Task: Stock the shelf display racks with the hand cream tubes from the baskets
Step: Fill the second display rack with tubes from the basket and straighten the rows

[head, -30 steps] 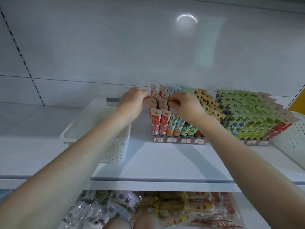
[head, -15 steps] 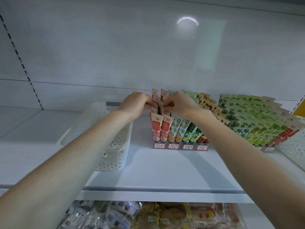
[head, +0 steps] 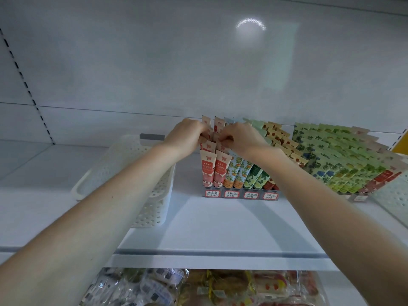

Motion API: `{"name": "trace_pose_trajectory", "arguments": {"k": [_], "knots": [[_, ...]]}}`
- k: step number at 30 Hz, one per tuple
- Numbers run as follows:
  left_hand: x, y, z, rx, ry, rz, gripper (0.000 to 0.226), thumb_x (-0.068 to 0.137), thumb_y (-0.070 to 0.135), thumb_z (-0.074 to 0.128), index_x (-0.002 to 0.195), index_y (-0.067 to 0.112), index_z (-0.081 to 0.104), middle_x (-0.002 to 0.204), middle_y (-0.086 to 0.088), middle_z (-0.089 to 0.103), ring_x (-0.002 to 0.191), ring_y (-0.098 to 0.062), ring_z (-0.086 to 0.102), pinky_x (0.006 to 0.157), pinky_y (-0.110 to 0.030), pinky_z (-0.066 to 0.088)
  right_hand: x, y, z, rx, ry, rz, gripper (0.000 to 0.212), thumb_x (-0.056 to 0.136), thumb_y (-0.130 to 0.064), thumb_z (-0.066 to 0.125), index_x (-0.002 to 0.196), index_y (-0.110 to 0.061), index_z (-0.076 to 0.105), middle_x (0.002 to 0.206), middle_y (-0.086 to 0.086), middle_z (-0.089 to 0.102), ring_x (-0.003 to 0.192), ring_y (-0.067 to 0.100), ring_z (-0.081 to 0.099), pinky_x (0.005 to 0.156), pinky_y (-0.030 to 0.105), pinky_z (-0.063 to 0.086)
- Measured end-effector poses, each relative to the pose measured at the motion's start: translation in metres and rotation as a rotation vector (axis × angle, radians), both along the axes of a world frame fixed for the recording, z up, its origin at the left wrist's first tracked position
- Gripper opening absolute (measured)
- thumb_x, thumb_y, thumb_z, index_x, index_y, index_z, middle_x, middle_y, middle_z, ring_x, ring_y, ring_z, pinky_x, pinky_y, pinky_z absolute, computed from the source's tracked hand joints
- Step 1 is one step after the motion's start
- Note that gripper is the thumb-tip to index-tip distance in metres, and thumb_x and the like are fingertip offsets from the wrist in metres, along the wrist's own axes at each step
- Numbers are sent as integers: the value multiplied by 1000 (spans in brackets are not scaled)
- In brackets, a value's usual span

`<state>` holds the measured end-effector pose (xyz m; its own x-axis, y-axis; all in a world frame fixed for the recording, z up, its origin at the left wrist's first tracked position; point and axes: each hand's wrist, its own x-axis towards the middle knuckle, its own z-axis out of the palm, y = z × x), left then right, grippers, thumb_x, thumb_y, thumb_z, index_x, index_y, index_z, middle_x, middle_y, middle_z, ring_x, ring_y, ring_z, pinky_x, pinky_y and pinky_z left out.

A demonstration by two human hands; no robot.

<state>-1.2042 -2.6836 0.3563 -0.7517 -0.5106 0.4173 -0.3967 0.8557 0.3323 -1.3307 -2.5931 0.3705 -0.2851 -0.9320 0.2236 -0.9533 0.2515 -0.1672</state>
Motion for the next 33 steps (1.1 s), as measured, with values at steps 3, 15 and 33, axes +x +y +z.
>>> {"name": "trace_pose_trajectory", "arguments": {"k": [3, 15, 33], "knots": [[0, -1, -1, -7, 11, -9, 20, 89, 0, 56, 101, 6, 71, 103, -13, 69, 98, -29, 63, 85, -35, 49, 1, 0, 0, 5, 12, -7, 28, 94, -8, 48, 113, -18, 66, 115, 5, 64, 101, 25, 61, 88, 37, 51], [2, -2, -5, -6, 43, -9, 20, 90, -1, 55, 99, 6, 71, 100, -12, 70, 95, -28, 63, 77, -29, 45, 0, 5, -1, -60, -39, -6, 21, 92, -10, 51, 103, -13, 69, 106, 4, 67, 95, 23, 62, 86, 39, 51], [0, -25, 5, 11, -26, -5, 17, 89, 5, 58, 101, 3, 70, 103, -13, 68, 98, -26, 62, 86, -32, 47, -12, -11, 17, -23, -138, 43, 16, 88, -13, 59, 93, -3, 70, 95, 10, 68, 89, 24, 63, 79, 33, 51]]}}
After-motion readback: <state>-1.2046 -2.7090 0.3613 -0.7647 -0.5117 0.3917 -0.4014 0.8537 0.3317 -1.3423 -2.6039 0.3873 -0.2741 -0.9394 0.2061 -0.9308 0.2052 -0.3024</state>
